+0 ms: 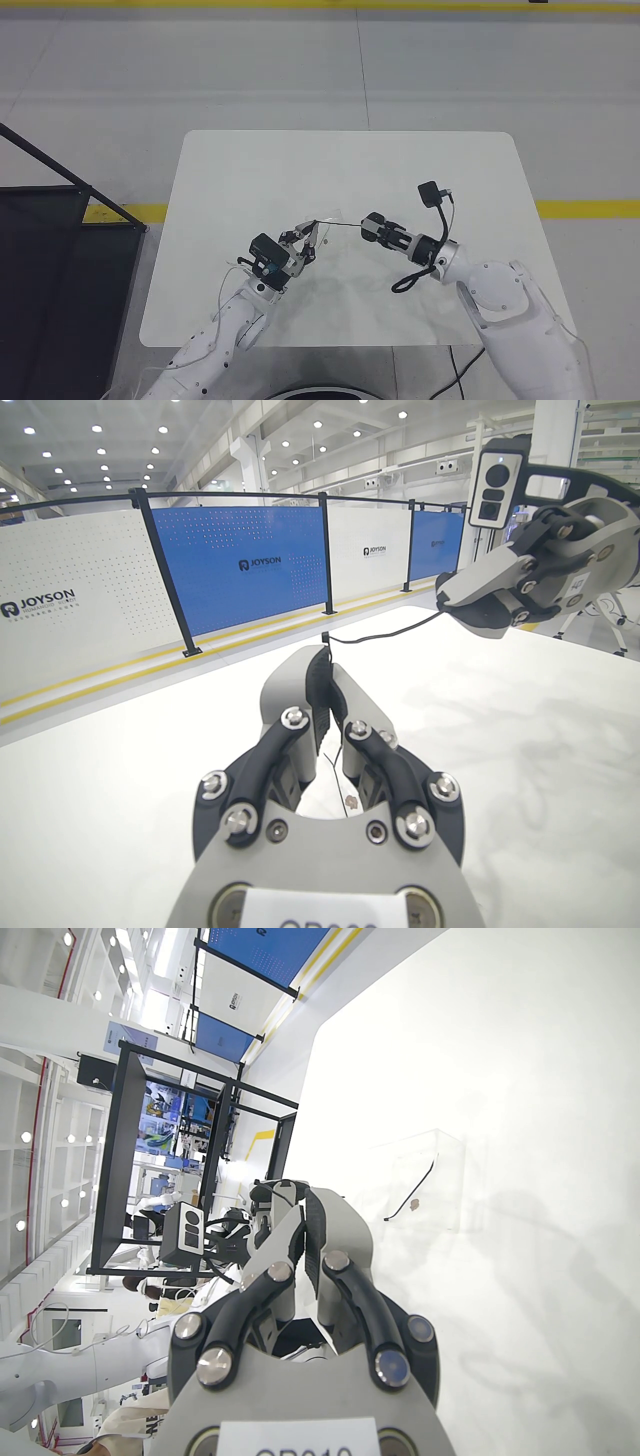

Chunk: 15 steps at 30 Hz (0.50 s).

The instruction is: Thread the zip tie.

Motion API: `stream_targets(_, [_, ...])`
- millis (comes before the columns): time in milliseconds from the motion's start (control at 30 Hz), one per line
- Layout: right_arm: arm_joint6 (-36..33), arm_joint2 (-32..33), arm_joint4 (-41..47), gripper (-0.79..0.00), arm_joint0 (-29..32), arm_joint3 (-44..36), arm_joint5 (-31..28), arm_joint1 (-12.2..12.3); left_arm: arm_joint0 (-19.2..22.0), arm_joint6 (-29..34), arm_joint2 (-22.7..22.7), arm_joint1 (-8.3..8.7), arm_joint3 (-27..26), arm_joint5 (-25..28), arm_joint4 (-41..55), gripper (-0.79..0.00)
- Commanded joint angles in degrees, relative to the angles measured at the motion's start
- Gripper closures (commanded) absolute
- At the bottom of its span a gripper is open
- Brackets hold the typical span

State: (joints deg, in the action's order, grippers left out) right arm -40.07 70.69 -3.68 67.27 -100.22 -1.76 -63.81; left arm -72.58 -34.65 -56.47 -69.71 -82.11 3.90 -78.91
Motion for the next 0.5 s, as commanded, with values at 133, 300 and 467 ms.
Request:
stream_targets(133, [-0.1,0.0,0.0,0.0,-0.1,0.1,0.1,0.0,0.0,0.0,0.0,0.0,0.0,0.0,0.0,0.0])
stream_targets(300, [0.0,-0.1,-0.2,0.0,-0.2,0.1,0.5,0.0,0.0,0.0,0.0,0.0,0.0,0.0,0.0,0.0])
stream_targets(467, [-0.2,-0.2,-0.4,0.0,-0.3,0.1,0.8,0.0,0.0,0.0,0.0,0.0,0.0,0.0,0.0,0.0])
